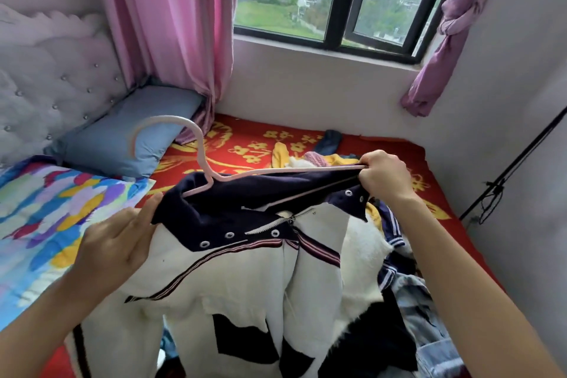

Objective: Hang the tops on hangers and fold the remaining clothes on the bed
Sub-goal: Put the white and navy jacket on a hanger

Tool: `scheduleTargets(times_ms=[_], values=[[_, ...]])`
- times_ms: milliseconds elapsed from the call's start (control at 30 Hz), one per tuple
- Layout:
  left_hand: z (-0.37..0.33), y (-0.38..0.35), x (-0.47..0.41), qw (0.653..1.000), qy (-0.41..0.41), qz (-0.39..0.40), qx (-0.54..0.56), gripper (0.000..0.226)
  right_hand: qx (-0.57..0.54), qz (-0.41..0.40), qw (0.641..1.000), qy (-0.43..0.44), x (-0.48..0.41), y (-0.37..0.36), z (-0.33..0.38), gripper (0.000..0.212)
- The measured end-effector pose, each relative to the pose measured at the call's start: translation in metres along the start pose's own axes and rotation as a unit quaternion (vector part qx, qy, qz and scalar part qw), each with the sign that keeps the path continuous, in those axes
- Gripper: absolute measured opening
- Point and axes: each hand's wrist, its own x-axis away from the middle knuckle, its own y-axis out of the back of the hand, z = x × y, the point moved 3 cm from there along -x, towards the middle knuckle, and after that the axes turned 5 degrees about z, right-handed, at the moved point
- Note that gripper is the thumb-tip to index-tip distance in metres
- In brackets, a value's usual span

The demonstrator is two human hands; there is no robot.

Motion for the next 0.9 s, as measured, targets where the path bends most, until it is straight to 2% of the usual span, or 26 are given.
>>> scheduleTargets(times_ms=[133,233,267,333,367,400,433,467,533,567,633,667,733,800,833,900], values=[[-0.008,0.004,-0.014,1.0,0.018,0.003,-0.007,0.028,0.161,-0.063,0.985,0.027,0.015,0.014,0.014,0.014],[-0.002,0.003,-0.012,0.999,0.045,0.011,0.021,0.029,0.207,-0.046,0.976,0.038,0.019,0.017,0.014,0.016],[0.003,0.004,-0.011,0.998,0.049,0.019,0.038,0.031,0.164,-0.01,0.986,0.032,0.017,0.018,0.009,0.016],[0.013,0.007,-0.014,0.997,0.036,0.046,0.049,0.036,-0.016,0.073,0.997,0.005,0.006,0.019,-0.01,0.018],[0.018,0.008,-0.017,0.996,0.026,0.064,0.054,0.037,-0.126,0.116,0.985,-0.024,0.004,0.019,-0.019,0.021],[0.021,0.008,-0.023,0.995,0.021,0.08,0.062,0.037,-0.215,0.122,0.967,-0.057,0.003,0.017,-0.025,0.025],[0.022,0.007,-0.028,0.994,0.018,0.09,0.066,0.039,-0.253,0.1,0.959,-0.074,0.001,0.014,-0.031,0.028],[0.022,0.004,-0.035,0.994,0.017,0.092,0.062,0.042,-0.244,0.057,0.965,-0.079,0.001,0.012,-0.031,0.025],[0.02,0.002,-0.048,0.996,0.023,0.072,0.044,0.041,-0.091,-0.053,0.993,-0.058,0.004,0.011,-0.023,0.023],[0.016,0.003,-0.053,0.997,0.025,0.062,0.037,0.038,-0.014,-0.097,0.994,-0.057,0.008,0.011,-0.018,0.031],[0.003,0.008,-0.055,0.997,0.013,0.057,0.042,0.035,0.025,-0.133,0.989,-0.066,0.008,0.016,-0.016,0.046],[-0.006,0.011,-0.054,0.996,-0.005,0.067,0.052,0.034,0.033,-0.136,0.988,-0.058,0.003,0.017,-0.019,0.048],[-0.016,0.013,-0.05,0.992,-0.031,0.101,0.072,0.037,0.03,-0.075,0.997,-0.02,-0.008,0.017,-0.026,0.037],[-0.01,0.013,-0.056,0.987,-0.02,0.126,0.095,0.043,-0.045,0.023,0.999,0.008,-0.015,0.012,-0.037,0.021],[-0.006,0.012,-0.062,0.986,-0.01,0.129,0.103,0.045,-0.114,0.061,0.992,0.002,-0.017,0.01,-0.043,0.025],[-0.007,0.008,-0.073,0.986,-0.013,0.13,0.106,0.045,-0.218,0.05,0.974,-0.04,-0.021,0.009,-0.052,0.027]])
